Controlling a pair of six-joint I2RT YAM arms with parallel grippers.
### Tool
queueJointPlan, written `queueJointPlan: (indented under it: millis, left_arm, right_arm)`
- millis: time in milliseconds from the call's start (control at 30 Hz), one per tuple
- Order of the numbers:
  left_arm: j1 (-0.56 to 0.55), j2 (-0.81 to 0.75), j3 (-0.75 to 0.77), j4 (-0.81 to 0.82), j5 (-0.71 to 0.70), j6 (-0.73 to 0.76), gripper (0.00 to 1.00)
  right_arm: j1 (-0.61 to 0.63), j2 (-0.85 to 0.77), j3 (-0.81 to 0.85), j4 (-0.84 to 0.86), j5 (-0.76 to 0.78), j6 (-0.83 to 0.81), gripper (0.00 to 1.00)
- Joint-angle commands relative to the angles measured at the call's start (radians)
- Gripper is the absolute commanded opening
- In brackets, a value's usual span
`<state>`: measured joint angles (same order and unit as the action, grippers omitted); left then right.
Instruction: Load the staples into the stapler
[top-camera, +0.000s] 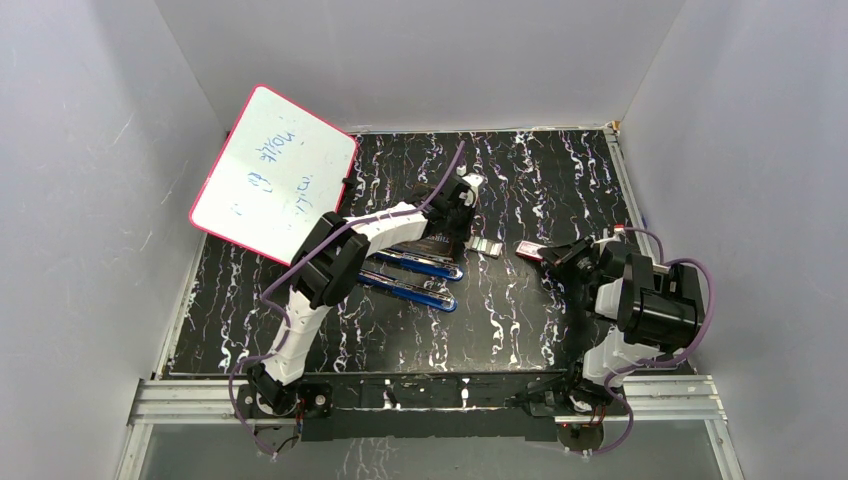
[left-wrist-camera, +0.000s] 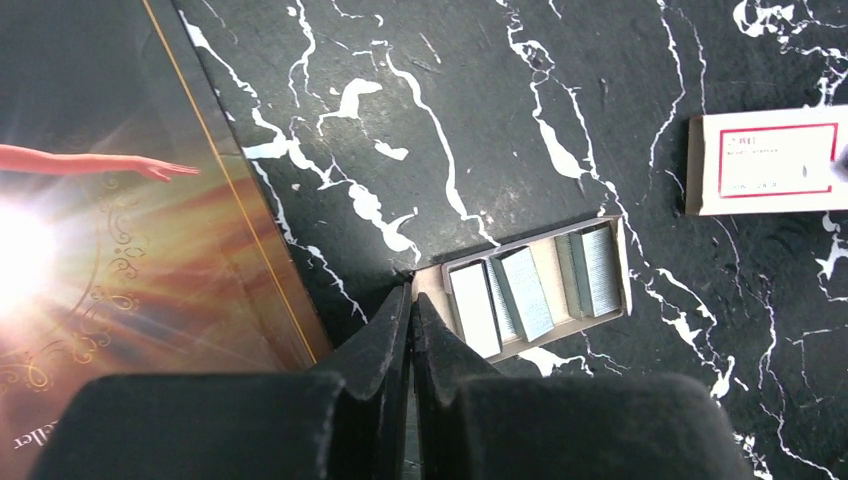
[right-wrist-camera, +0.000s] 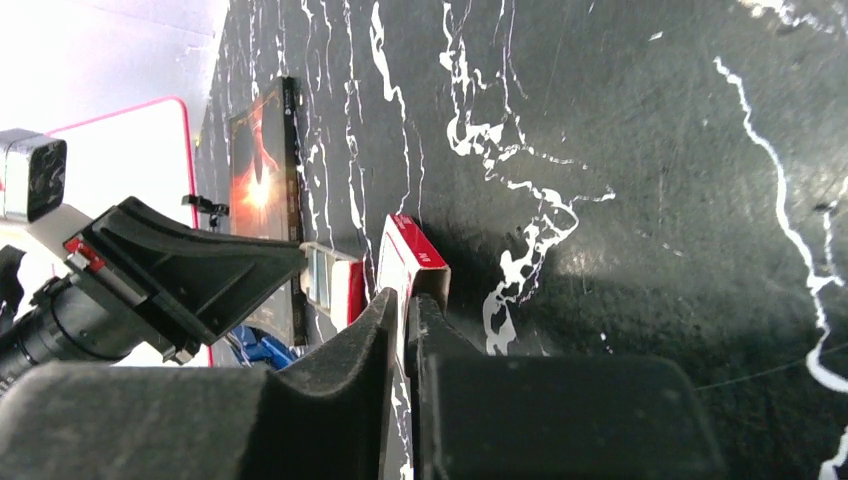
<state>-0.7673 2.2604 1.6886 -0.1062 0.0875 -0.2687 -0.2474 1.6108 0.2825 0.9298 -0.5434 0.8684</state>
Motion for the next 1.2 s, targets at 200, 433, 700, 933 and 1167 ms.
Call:
queueJointPlan:
  millis: [200, 433, 700, 933, 1167]
  left_arm:
    - [0.004, -0.057, 0.063, -0.051, 0.054, 0.019, 0.23]
    - [0.004, -0.070, 0.117, -0.075, 0.041, 0.033, 0.34]
    - [0.005, -0.304, -0.022, 0.059, -0.070, -0.025, 0.82]
    - [0.025, -0.482, -0.163, 0.138, -0.407, -0.271, 0.98]
    - [0.062, -0.655, -0.472, 0.445, -0.433, -0.406, 0.99]
  right_arm:
    - [-0.004, -0.153, 0.131, -0.302, 0.149, -0.156, 0.39]
    - [-0.004, -0.284, 0.173, -0.533, 0.306, -0.242, 0.49]
    - [-0.003, -0.626, 0.349, -0.858, 0.437, -0.331, 0.68]
    - [0.088, -0.642, 0.459, -0.817, 0.443, -0.156, 0.98]
    - [0.360, -0.576, 0.576, -0.823, 0.706, -0.015, 0.98]
